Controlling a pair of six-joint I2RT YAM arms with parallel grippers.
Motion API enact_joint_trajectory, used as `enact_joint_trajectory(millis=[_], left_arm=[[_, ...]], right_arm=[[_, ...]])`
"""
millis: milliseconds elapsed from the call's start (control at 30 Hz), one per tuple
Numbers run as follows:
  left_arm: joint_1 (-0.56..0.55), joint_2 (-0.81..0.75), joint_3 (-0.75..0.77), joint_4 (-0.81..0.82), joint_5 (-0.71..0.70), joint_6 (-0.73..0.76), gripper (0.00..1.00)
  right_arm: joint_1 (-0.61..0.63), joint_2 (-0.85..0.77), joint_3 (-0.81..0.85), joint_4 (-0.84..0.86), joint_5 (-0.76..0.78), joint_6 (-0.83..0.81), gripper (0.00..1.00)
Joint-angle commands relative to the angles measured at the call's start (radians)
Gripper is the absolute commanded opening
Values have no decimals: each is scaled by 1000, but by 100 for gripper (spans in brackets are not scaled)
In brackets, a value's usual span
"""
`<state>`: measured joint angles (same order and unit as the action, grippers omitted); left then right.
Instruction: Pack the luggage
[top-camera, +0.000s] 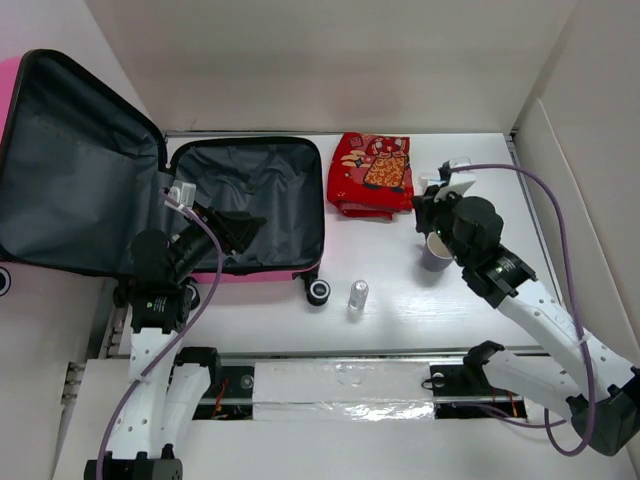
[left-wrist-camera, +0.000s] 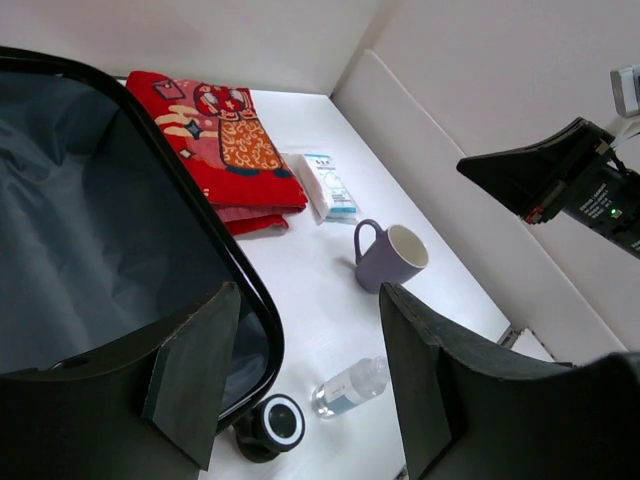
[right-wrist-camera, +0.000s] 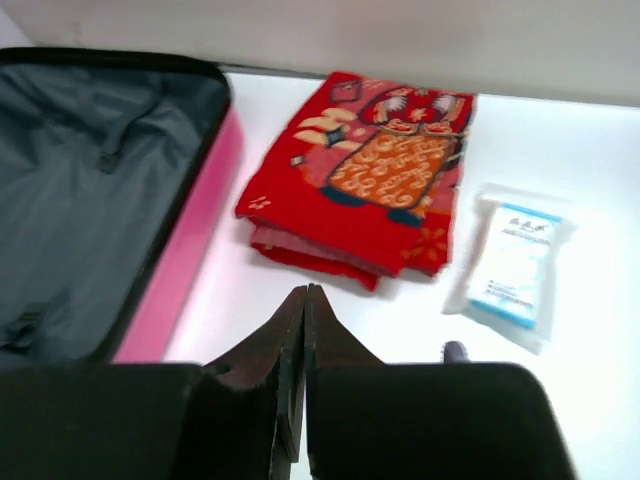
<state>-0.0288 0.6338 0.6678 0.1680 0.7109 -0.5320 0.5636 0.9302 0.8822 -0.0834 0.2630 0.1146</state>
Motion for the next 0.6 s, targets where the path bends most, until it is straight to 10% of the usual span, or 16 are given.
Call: enact_joint_trajectory(millis=[0, 133, 267, 367, 567], left_arm=[[-3, -3, 35, 8, 19, 32, 56], [-3, 6, 35, 1, 33, 24, 54], [-3, 27, 30, 34, 45, 12, 52], [-3, 26, 32, 33, 56, 15, 51], [-3, 14, 33, 25, 39, 27, 55]], right_arm=[[15, 10, -23, -44, -157, -12, 0], [119, -14, -25, -87, -248, -65, 0], [248, -42, 8, -142, -225, -79, 75], [327, -50, 6, -187, -144, -89, 100], [406, -51, -107, -228, 18, 8, 100]])
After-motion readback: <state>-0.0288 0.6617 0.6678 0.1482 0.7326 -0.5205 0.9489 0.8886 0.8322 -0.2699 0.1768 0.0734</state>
